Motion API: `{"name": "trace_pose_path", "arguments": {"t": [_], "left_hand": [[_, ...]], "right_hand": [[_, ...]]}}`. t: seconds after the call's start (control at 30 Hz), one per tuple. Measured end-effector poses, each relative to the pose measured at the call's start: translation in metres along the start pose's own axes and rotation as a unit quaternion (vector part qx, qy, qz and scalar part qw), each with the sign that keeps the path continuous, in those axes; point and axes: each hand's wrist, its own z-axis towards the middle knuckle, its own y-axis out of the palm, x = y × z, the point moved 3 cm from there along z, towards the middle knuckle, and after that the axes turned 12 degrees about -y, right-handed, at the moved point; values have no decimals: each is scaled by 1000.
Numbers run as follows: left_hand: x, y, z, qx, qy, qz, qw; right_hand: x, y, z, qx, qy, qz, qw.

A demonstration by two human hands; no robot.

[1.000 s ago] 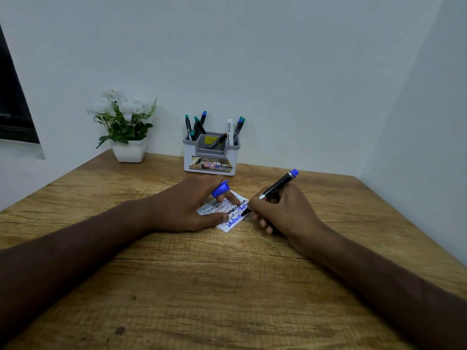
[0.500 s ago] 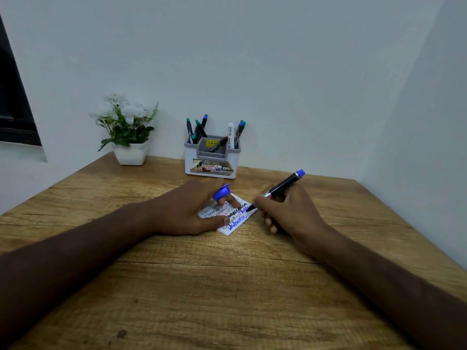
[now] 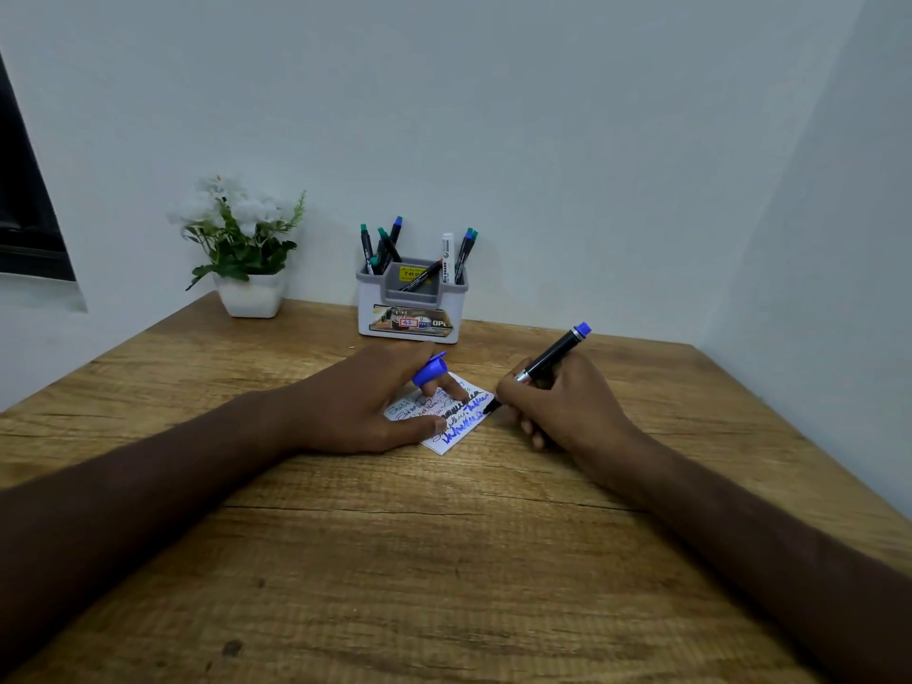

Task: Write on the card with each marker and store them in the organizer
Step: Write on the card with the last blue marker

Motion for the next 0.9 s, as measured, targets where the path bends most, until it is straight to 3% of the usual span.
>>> {"name": "trace_pose_path", "arguments": {"t": [0.63,0.8,0.9], "left_hand": [[2,-2,-2,-8,-1,1,1000],[5,-4,-3,-10,-6,-4,1000],[6,-4,-4,-23,-18,2,1000]], "right_hand": [[5,-2,4,19,34,32,999],[2,-4,1,49,28,16,998],[0,-9,-1,99,3,63,993]]}}
